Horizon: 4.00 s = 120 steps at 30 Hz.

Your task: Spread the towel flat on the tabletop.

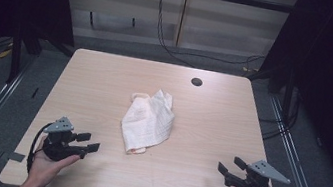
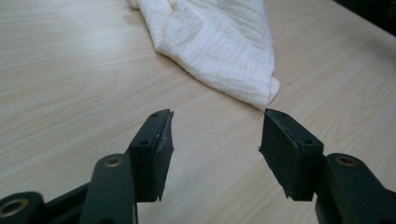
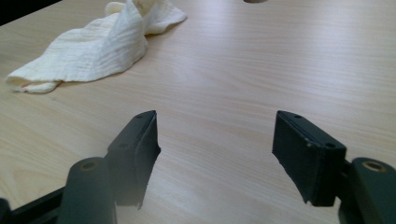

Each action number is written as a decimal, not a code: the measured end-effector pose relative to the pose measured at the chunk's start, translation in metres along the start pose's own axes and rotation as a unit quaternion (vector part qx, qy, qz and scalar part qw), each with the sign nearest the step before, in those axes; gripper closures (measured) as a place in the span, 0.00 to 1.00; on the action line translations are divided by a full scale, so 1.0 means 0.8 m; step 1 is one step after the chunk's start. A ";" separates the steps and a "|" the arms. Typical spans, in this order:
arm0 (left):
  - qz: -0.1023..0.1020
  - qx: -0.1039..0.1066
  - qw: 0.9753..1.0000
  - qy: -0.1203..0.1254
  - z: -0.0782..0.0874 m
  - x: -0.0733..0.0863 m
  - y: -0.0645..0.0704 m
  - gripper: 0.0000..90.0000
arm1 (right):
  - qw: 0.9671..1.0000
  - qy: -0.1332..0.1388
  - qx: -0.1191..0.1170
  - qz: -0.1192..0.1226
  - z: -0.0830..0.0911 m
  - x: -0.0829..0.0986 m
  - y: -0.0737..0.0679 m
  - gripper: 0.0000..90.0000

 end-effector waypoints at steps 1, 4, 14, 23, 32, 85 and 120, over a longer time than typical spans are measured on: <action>-0.002 0.002 1.000 -0.003 -0.001 0.000 0.002 0.49 | 1.000 0.000 0.000 0.000 0.000 0.000 0.000 0.34; -0.009 0.011 1.000 -0.009 -0.005 -0.004 0.007 0.51 | 1.000 -0.010 -0.006 -0.019 0.002 0.003 0.005 0.33; -0.046 0.022 0.999 -0.011 -0.041 -0.069 0.012 0.66 | 0.999 -0.003 -0.048 -0.008 0.006 -0.002 -0.005 0.38; -0.075 0.050 0.995 -0.043 -0.109 -0.094 0.023 0.75 | 0.997 -0.032 -0.073 0.013 0.001 0.000 -0.018 0.41; -0.068 0.043 0.995 -0.057 -0.128 -0.087 0.021 0.70 | 0.995 -0.041 -0.092 0.026 0.005 0.002 -0.017 0.39; -0.134 0.073 0.975 -0.163 -0.084 -0.007 0.040 0.97 | 0.993 -0.064 -0.091 0.040 -0.008 0.003 -0.026 0.40; -0.137 0.084 0.983 -0.085 -0.135 -0.078 0.094 0.98 | 0.991 -0.071 -0.105 0.050 -0.013 0.003 -0.037 0.39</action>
Point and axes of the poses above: each handheld gripper's, and its own axes: z roughly backward along the jaws, x roughly out of its underside, y roughly to its right, the point moved 5 cm from there along -z, roughly forward along the jaws, and after that the axes turned 8 degrees about -y, right-handed, at the moved point
